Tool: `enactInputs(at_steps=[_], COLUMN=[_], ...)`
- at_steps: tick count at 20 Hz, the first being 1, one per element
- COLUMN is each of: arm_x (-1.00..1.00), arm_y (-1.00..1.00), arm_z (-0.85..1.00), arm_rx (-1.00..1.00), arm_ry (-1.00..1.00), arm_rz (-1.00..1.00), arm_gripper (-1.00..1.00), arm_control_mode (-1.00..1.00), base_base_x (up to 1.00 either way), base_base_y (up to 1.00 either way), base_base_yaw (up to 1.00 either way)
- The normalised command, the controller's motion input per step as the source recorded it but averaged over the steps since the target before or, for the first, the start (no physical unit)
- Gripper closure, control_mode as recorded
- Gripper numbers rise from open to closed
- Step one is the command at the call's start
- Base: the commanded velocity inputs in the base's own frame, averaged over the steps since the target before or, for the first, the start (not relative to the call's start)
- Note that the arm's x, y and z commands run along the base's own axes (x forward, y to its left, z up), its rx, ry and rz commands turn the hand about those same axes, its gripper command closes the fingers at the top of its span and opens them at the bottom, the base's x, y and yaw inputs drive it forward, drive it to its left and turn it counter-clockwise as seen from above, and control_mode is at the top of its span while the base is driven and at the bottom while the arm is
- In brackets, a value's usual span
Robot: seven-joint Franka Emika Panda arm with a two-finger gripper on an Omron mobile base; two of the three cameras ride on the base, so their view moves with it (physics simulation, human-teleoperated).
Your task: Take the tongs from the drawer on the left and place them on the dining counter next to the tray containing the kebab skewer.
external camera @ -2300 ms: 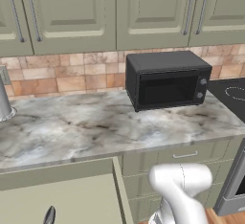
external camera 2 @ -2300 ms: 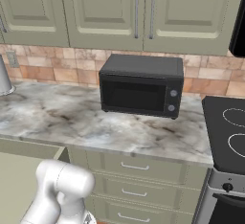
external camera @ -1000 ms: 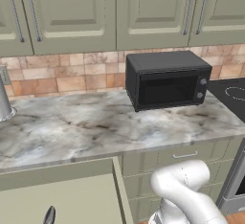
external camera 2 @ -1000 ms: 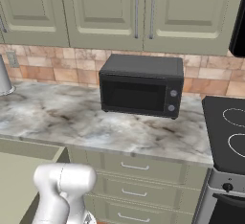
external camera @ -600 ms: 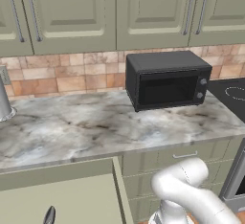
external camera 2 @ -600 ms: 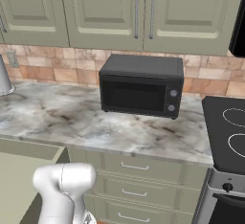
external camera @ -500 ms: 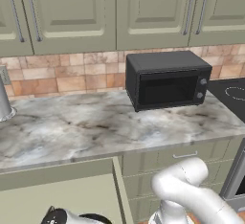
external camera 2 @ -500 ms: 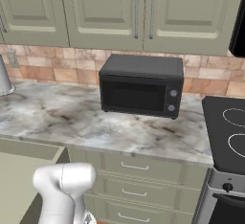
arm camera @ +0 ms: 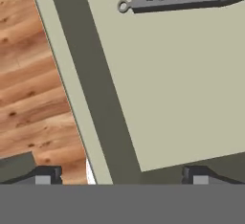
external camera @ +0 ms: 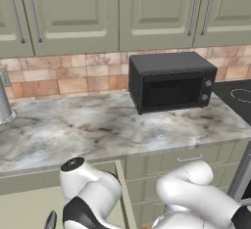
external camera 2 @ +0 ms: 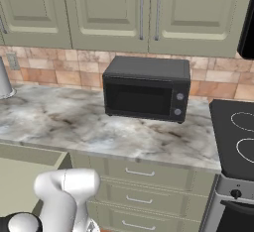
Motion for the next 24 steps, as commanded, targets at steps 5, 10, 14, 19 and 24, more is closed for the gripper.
enactInputs(at_steps=[5, 10, 14, 19, 24], arm_x=[0.12, 0.24, 0.28, 0.24, 0.05], arm_y=[0.00, 0.04, 0.24, 0.46, 0.14], arm_z=[0.03, 0.00, 0.00, -0.05, -0.05], arm_rx=[0.18, 0.03, 0.00, 0.02, 0.04], arm_ry=[0.03, -0.15, -0.17, -0.01, 0.01], arm_rz=[-0.24, -0.31, -0.45, -0.42, -0.08], arm_gripper=[-1.00, -1.00, -1.00, -1.00, -1.00], arm_control_mode=[-1.00, -1.00, -1.00, -1.00, -1.00], base_base_x=[0.00, 0.00, 0.00, 0.00, 0.00], base_base_y=[0.00, 0.00, 0.00, 0.00, 0.00], base_base_yaw=[0.00, 0.00, 0.00, 0.00, 0.00])
